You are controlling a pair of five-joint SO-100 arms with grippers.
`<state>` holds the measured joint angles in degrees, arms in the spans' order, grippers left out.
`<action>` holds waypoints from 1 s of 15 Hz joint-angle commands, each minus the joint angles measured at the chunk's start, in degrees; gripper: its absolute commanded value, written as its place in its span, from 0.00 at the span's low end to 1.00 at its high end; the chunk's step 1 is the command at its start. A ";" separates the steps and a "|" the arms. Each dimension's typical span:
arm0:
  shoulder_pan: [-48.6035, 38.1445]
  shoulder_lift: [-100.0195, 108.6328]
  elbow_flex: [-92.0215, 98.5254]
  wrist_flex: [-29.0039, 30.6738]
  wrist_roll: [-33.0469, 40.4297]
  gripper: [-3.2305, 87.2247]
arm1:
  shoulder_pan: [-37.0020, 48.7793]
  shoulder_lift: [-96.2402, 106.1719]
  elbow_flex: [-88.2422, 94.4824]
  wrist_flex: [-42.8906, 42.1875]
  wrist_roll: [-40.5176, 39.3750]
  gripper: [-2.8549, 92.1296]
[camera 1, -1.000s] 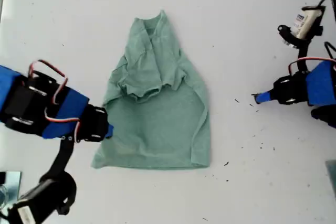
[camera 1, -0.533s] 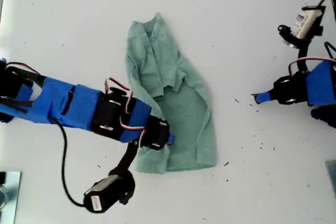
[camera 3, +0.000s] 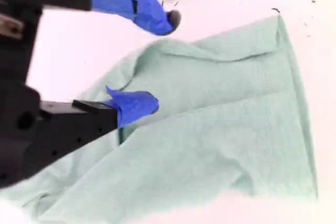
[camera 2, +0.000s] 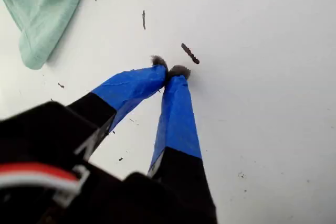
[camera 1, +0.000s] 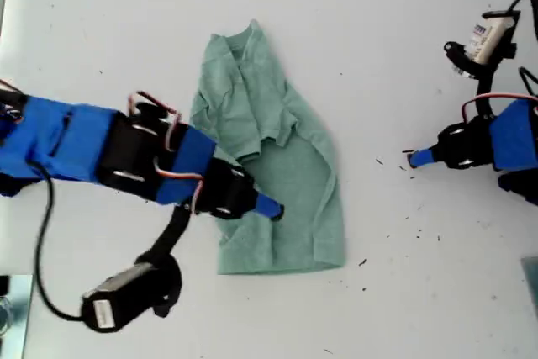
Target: Fold t shirt
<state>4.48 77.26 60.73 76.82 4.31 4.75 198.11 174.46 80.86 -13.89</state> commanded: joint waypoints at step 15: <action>1.41 73.30 93.60 -27.51 -22.50 0.03 | -2.72 -4.48 -8.61 -1.41 2.81 0.06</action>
<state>3.08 156.62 166.11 47.81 -17.84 3.52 197.58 173.14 80.95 -12.22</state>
